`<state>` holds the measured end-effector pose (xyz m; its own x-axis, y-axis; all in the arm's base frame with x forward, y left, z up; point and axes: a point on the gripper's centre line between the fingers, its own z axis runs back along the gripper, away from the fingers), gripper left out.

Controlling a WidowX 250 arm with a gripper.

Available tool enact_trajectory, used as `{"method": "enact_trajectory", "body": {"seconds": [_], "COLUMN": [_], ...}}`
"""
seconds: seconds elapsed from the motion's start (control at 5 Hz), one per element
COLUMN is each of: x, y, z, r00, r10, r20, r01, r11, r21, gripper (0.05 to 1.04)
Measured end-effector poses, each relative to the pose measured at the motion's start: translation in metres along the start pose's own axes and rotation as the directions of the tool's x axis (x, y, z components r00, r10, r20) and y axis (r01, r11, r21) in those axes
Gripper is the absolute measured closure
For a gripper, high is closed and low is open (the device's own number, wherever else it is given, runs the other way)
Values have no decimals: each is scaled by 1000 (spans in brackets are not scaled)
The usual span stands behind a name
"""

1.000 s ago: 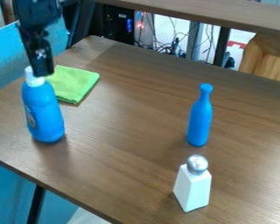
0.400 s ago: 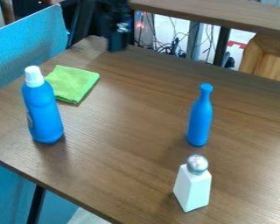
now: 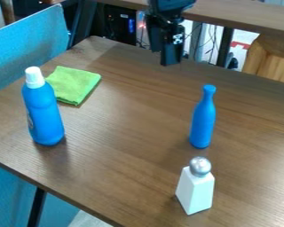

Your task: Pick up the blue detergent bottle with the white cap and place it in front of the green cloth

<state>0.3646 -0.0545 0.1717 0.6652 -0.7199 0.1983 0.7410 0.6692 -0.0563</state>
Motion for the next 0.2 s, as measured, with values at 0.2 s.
{"method": "enact_trajectory", "body": {"seconds": [0.2], "x": [-24], "y": [6], "z": [-13], "r00": [998], "r10": [58], "r20": [-23], "r01": [-59], "r11": [997], "r21": [-56], "gripper": [74]}}
